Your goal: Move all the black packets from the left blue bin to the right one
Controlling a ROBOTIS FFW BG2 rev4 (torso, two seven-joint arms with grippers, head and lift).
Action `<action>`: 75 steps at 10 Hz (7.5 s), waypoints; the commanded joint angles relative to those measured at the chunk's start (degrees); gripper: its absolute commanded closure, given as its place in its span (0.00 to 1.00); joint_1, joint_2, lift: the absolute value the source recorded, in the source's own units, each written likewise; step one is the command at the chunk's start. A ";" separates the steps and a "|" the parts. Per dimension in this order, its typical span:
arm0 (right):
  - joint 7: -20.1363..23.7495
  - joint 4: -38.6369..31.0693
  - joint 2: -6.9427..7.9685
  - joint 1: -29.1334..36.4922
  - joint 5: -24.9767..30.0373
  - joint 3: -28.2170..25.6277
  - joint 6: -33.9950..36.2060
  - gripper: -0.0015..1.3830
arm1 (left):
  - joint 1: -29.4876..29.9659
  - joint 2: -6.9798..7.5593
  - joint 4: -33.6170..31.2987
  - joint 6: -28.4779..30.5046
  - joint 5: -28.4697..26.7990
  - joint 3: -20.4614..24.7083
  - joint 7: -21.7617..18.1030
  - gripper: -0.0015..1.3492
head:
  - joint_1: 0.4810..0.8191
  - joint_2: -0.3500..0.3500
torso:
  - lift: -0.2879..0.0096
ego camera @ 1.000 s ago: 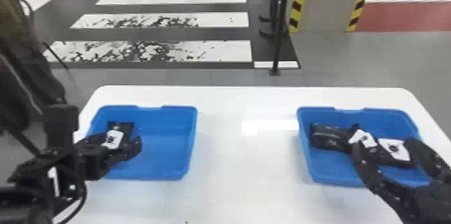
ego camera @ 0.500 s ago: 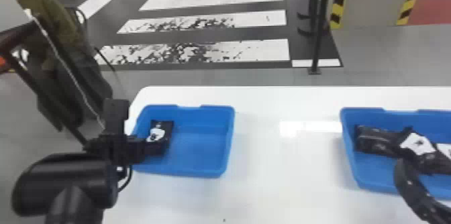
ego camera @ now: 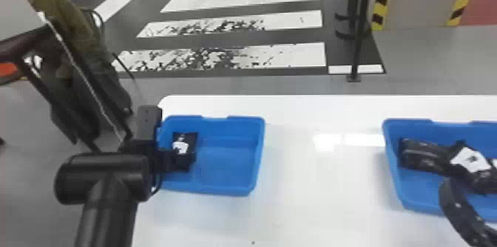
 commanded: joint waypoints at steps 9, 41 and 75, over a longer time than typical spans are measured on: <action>3.05 1.03 -0.09 -2.77 -4.16 1.06 1.34 0.09 | 9.91 0.25 -22.61 -8.64 10.09 -9.72 -2.12 0.89 | 0.63 0.69 | 0.50; 2.26 8.76 -2.99 -14.44 5.32 -9.22 2.75 0.08 | 50.13 -7.40 -45.25 -37.18 27.80 0.45 -4.14 0.13 | 0.63 0.24 | 0.50; -0.29 -10.36 0.61 10.17 7.26 -3.28 -7.52 0.08 | 53.93 -9.48 -39.49 -52.09 21.97 0.33 -0.72 0.14 | 0.63 0.55 | 0.50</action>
